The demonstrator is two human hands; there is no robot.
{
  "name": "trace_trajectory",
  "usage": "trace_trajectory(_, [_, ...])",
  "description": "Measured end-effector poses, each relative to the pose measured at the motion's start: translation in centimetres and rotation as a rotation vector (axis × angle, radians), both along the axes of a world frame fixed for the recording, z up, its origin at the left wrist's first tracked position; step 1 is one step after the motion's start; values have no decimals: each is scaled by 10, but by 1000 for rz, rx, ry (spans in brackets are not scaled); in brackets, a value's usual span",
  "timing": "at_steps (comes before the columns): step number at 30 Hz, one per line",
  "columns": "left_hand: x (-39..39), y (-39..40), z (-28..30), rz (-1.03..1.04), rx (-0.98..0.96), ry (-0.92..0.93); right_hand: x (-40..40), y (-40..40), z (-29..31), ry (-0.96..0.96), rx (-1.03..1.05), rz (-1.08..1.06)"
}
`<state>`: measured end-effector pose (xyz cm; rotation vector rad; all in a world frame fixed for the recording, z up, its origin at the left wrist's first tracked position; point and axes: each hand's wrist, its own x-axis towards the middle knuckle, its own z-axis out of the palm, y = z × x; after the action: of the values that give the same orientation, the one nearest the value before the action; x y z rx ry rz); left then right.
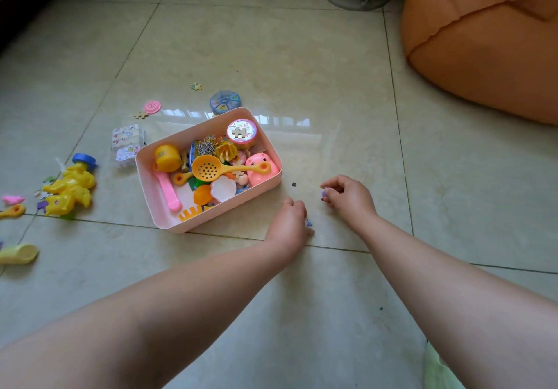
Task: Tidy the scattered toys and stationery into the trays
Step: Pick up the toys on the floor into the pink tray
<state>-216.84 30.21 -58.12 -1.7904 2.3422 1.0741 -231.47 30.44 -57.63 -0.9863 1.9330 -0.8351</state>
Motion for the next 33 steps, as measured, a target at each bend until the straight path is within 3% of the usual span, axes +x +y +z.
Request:
trace_trajectory(4, [0, -3, 5, -21, -2, 0, 1, 1, -1, -16, 4, -6])
trace_trajectory(8, [7, -7, 20, -40, 0, 113, 9, -7, 3, -113, -42, -39])
trace_trajectory(15, [61, -64, 65, 484, -371, 332, 65, -54, 44, -238, -199, 49])
trace_trajectory(18, [95, -79, 69, 672, -375, 335, 95, -72, 54, -259, -231, 159])
trace_trajectory(22, [136, -88, 64, 774, -206, 164, 129, -95, 56, -35, -169, 320])
trace_trajectory(26, [142, -103, 82, 826, -110, 229, 144, -109, 73, 169, -115, 364])
trace_trajectory(33, [139, -129, 99, 861, -69, 248, 145, -151, 124, 627, -11, 697])
